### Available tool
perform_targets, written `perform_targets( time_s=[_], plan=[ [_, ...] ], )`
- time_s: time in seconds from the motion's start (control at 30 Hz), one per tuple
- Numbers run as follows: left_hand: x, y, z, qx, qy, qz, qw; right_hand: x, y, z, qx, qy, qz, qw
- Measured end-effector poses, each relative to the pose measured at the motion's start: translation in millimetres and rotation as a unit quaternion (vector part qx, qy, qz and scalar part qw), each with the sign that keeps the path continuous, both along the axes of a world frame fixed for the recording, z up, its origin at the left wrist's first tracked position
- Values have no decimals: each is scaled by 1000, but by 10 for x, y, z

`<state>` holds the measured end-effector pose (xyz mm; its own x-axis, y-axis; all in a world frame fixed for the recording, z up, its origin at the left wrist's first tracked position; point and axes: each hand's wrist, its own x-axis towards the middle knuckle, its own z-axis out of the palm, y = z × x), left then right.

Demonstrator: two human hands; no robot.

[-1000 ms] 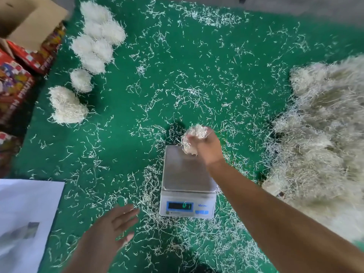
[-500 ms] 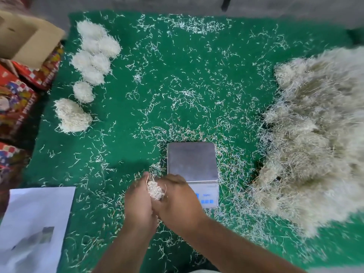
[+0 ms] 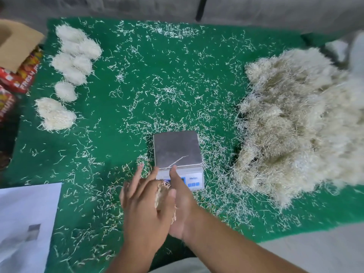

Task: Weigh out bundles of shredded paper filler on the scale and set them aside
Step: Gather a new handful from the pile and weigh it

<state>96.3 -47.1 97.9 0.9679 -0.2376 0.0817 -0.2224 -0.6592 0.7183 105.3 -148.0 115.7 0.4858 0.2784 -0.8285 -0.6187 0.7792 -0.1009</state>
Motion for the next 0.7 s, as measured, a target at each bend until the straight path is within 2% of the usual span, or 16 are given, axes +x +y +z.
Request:
perform_targets(
  time_s=[0.1, 0.27, 0.47, 0.57, 0.67, 0.7],
  plan=[
    [-140, 199, -44, -31, 23, 29, 999, -124, 161, 79, -72, 11, 28, 997],
    [-132, 364, -110, -83, 109, 171, 976, -274, 516, 205, -199, -72, 152, 965],
    [-173, 556, -64, -255, 205, 231, 916, -301, 495, 93, -253, -171, 278, 911],
    [-248, 580, -157, -280, 268, 280, 878, -209, 455, -46, -320, -236, 336, 854],
    [-272, 696, -325, -340, 372, 297, 811, 2, 277, -229, -425, -275, 364, 782],
    [-286, 780, -382, -347, 374, 272, 816, 109, 177, -286, -459, -289, 373, 753]
  ],
)
